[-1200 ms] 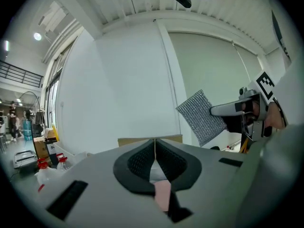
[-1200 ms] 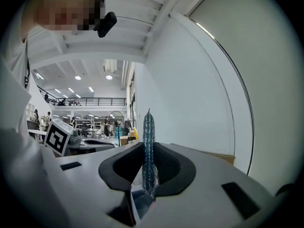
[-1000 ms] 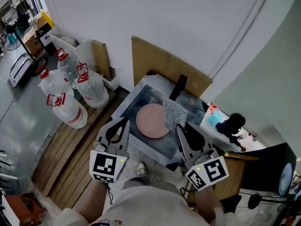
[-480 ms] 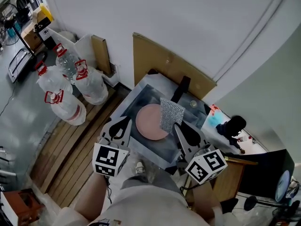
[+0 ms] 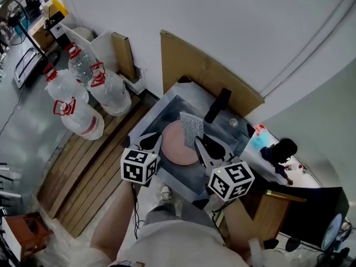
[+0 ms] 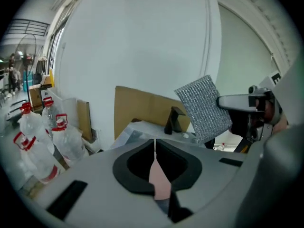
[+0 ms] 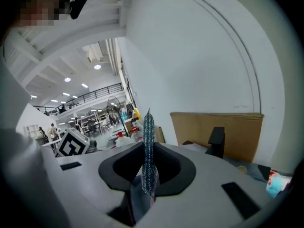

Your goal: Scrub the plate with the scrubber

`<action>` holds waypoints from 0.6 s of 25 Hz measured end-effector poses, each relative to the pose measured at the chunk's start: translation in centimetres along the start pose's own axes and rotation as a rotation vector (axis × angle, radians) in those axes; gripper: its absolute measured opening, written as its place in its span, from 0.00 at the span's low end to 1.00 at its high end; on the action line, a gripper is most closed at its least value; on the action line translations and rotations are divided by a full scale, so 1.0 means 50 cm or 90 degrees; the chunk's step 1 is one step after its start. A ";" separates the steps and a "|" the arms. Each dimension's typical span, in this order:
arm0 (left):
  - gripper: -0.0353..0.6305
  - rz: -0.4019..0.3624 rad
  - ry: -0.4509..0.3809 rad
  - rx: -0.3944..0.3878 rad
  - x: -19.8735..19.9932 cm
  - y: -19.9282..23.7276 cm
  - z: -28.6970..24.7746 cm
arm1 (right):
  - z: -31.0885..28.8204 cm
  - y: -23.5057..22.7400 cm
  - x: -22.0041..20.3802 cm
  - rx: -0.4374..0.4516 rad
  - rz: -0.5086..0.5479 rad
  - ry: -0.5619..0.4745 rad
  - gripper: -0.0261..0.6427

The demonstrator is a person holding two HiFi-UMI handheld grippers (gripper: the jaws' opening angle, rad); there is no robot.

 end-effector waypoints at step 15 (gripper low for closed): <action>0.34 0.085 0.180 0.026 -0.203 0.096 -0.245 | -0.189 -0.099 -0.193 -0.027 -0.033 0.068 0.18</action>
Point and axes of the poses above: the fingertips, and each gripper's own axes: z backward along the fingers, y to its left, x out of its top, the point moved 1 cm from there along z, backward along the fingers, and after that the axes turned 3 degrees about -z, right-handed, at the moved point
